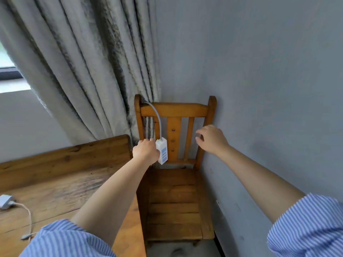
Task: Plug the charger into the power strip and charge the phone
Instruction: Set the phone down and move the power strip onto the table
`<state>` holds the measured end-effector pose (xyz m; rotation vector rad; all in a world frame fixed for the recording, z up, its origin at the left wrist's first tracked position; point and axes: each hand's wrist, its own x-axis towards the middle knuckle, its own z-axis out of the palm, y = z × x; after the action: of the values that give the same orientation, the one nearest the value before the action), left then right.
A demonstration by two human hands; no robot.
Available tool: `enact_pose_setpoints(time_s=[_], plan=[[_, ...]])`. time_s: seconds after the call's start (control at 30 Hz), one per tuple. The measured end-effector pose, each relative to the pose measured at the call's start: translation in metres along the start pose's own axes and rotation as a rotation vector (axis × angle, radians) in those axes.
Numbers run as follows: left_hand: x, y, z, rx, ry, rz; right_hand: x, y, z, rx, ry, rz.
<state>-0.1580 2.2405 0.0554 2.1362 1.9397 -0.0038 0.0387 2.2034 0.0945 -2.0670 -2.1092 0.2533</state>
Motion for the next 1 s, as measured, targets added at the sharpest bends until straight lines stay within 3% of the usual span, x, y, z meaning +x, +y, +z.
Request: enact_pose_setpoints(time_s=[0.3, 0.57, 0.67, 0.87, 1.0], plan=[[0.122, 0.009, 0.008, -0.271, -0.072, -0.094, 0.131, 0.015, 0.031, 0.030, 0.069, -0.086], [0.159, 0.018, 0.026, -0.682, -0.130, -0.158, 0.184, 0.025, 0.047, -0.019, 0.162, -0.159], [0.167, 0.020, 0.028, -0.808, -0.065, -0.176, 0.191, 0.030, 0.052, -0.024, 0.203, -0.206], [0.162, 0.019, 0.016, -0.551, 0.026, -0.146, 0.198, 0.024, 0.054, -0.068, 0.126, -0.160], [0.153, 0.014, -0.009, -0.460, 0.171, -0.105, 0.194, 0.011, 0.064, -0.157, 0.100, -0.099]])
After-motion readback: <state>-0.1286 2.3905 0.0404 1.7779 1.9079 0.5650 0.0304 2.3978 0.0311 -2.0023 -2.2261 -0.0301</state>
